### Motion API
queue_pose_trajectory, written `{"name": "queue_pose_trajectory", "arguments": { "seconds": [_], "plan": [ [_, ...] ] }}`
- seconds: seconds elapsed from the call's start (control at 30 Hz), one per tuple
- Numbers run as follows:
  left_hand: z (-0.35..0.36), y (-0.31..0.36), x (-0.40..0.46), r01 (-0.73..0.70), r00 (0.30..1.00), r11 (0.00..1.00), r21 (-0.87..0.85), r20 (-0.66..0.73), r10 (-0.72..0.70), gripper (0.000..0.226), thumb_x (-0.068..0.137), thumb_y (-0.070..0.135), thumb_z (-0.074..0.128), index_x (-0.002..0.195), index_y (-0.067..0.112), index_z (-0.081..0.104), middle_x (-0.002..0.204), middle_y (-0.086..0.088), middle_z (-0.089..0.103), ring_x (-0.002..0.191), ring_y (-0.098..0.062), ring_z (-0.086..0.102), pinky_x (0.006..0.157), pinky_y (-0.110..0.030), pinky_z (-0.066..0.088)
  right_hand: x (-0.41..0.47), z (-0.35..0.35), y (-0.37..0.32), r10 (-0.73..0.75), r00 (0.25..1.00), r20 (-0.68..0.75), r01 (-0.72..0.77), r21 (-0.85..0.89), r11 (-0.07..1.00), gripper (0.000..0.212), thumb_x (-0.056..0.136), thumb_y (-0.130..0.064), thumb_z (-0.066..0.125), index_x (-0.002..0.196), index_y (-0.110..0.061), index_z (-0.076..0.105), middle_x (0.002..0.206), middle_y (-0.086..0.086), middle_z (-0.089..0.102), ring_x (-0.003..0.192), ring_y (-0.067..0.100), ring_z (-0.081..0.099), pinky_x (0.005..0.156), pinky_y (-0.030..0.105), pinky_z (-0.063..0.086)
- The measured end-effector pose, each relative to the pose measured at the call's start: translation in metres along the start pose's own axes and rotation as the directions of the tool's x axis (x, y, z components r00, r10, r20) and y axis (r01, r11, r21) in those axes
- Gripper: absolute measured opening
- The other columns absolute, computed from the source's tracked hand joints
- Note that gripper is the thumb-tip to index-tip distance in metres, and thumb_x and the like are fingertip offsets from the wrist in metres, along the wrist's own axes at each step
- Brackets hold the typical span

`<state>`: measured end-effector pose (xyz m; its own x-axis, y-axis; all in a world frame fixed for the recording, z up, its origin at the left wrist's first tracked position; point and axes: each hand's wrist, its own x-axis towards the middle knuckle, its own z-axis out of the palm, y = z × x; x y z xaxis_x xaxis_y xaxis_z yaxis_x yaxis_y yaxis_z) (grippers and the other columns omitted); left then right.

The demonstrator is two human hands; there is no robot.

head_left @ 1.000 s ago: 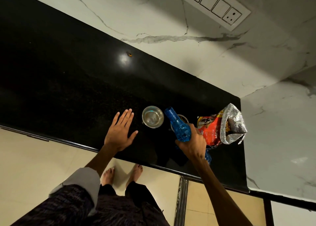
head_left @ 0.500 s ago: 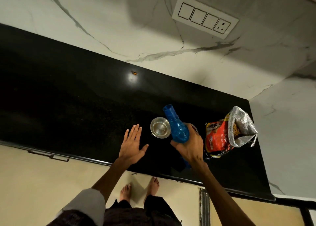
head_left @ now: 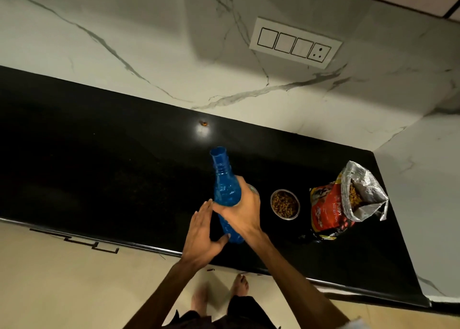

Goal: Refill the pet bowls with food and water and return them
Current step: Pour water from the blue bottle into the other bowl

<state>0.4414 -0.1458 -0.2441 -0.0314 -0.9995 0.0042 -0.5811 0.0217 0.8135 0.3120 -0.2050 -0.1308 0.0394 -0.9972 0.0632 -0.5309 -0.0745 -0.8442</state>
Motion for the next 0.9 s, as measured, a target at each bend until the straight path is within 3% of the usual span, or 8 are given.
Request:
{"name": "queue_pose_trajectory", "arguments": {
  "seconds": [0.1, 0.17, 0.3, 0.43, 0.7, 0.9],
  "plan": [
    [-0.016, 0.006, 0.005, 0.034, 0.998, 0.998, -0.057, -0.054, -0.037, 0.1, 0.076, 0.051, 0.079, 0.159, 0.019, 0.033, 0.163, 0.002, 0.04, 0.152, -0.014, 0.033, 0.126, -0.044, 0.03, 0.009, 0.016, -0.008, 0.008, 1.0, -0.006, -0.008, 0.063, 0.998, 0.069, 0.062, -0.023, 0.095, 0.119, -0.034, 0.058, 0.096, -0.019, 0.071, 0.092, -0.003, 0.069, 0.076, 0.012, 0.053],
    [-0.025, 0.01, 0.013, 0.052, 0.994, 0.995, -0.09, -0.093, -0.06, 0.095, 0.074, 0.053, 0.078, 0.155, 0.021, 0.039, 0.155, 0.004, 0.049, 0.144, -0.012, 0.044, 0.121, -0.039, 0.038, 0.017, 0.025, -0.011, 0.021, 1.0, -0.013, -0.02, 0.09, 0.996, 0.068, 0.062, -0.028, 0.096, 0.119, -0.032, 0.058, 0.098, -0.016, 0.072, 0.092, 0.0, 0.07, 0.078, 0.02, 0.058],
    [-0.04, 0.011, 0.029, 0.139, 0.973, 0.983, -0.118, -0.167, -0.158, 0.081, 0.073, 0.051, 0.079, 0.143, 0.023, 0.049, 0.131, 0.01, 0.061, 0.117, -0.008, 0.061, 0.098, -0.032, 0.053, 0.03, 0.042, -0.014, 0.019, 1.0, -0.015, -0.018, 0.101, 0.995, 0.069, 0.061, -0.038, 0.095, 0.118, -0.034, 0.056, 0.101, -0.014, 0.072, 0.095, 0.003, 0.07, 0.083, 0.031, 0.061],
    [-0.051, 0.011, 0.043, 0.236, 0.953, 0.968, -0.086, -0.173, -0.248, 0.064, 0.076, 0.033, 0.082, 0.131, 0.026, 0.05, 0.117, 0.01, 0.063, 0.101, -0.012, 0.067, 0.082, -0.028, 0.052, 0.04, 0.053, -0.014, 0.038, 0.999, -0.016, -0.036, 0.097, 0.995, 0.068, 0.06, -0.037, 0.095, 0.113, -0.04, 0.053, 0.096, -0.019, 0.07, 0.091, -0.002, 0.069, 0.081, 0.03, 0.061],
    [-0.051, 0.012, 0.066, 0.294, 0.938, 0.954, -0.066, -0.175, -0.301, 0.057, 0.079, 0.03, 0.08, 0.128, 0.026, 0.051, 0.116, 0.006, 0.065, 0.099, -0.014, 0.068, 0.086, -0.035, 0.057, 0.055, 0.066, -0.002, 0.103, 0.995, -0.006, -0.101, 0.127, 0.987, 0.066, 0.06, -0.036, 0.092, 0.114, -0.041, 0.055, 0.097, -0.016, 0.071, 0.092, 0.001, 0.07, 0.081, 0.035, 0.062],
    [-0.051, 0.016, 0.076, 0.294, 0.938, 0.953, -0.079, -0.166, -0.303, 0.064, 0.078, 0.042, 0.08, 0.133, 0.032, 0.048, 0.123, 0.01, 0.06, 0.105, -0.01, 0.065, 0.093, -0.036, 0.056, 0.064, 0.068, 0.002, 0.119, 0.993, -0.002, -0.117, 0.161, 0.98, 0.068, 0.061, -0.036, 0.092, 0.117, -0.042, 0.055, 0.102, -0.017, 0.071, 0.097, 0.001, 0.07, 0.085, 0.035, 0.062]
  ]
}}
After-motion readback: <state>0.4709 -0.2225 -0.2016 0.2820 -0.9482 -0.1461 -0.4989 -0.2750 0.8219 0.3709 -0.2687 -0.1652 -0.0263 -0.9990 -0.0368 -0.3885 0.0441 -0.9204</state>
